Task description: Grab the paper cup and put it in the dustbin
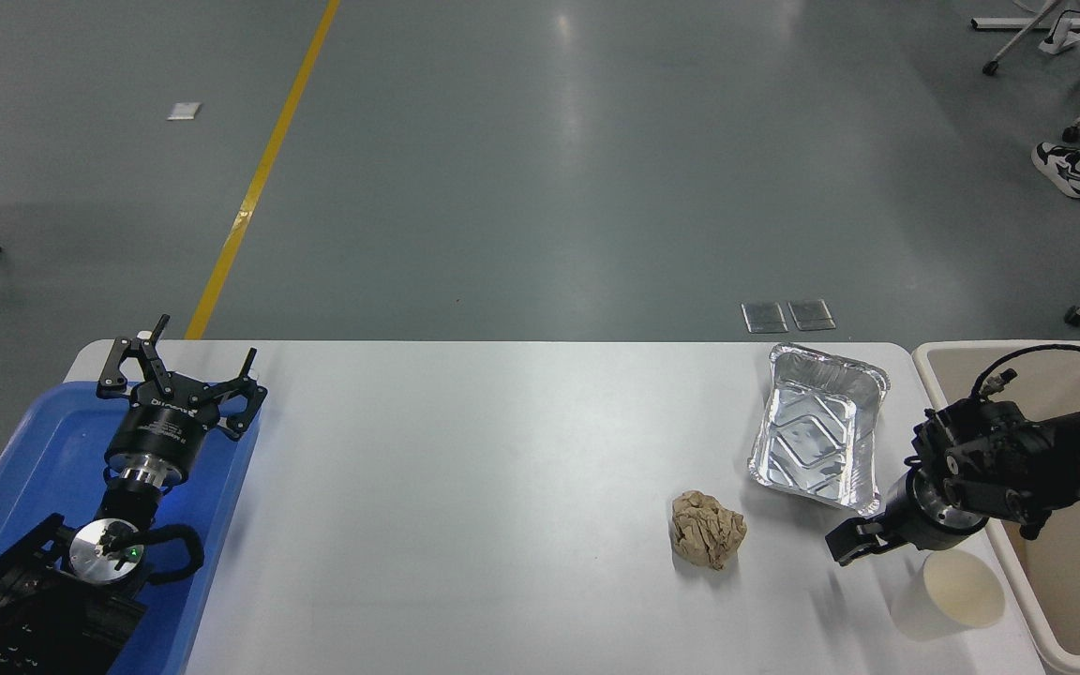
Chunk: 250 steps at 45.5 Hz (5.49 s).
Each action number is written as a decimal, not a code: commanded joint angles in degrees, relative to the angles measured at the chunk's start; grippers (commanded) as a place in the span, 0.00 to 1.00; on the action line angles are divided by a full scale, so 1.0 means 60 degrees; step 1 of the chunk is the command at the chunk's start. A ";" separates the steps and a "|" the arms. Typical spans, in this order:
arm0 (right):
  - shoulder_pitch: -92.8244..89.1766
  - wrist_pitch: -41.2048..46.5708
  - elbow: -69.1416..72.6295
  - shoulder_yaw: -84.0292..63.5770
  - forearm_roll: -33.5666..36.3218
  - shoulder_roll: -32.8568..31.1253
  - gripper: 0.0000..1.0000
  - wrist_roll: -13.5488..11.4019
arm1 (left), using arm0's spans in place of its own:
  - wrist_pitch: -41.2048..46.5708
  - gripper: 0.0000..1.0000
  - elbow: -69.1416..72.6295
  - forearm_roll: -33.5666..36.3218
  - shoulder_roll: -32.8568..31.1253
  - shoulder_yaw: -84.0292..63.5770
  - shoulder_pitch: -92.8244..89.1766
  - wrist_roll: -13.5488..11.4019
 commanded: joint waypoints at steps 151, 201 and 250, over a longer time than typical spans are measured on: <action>0.1715 -0.1513 0.4227 -0.0312 -0.0999 -0.4611 1.00 0.0424 | 0.0000 0.99 0.0000 0.0003 0.0073 0.0088 -0.0030 0.0000; 0.5695 -0.1382 0.6672 -0.2535 -0.0969 -0.5475 0.00 0.0365 | 0.0000 0.99 0.0000 0.0003 0.0087 0.0147 -0.0044 0.0015; 1.3641 0.2999 0.6412 -0.5819 -0.1261 -0.4991 0.00 0.0512 | 0.0000 0.99 0.0000 0.0003 0.0087 0.0161 -0.0059 0.0029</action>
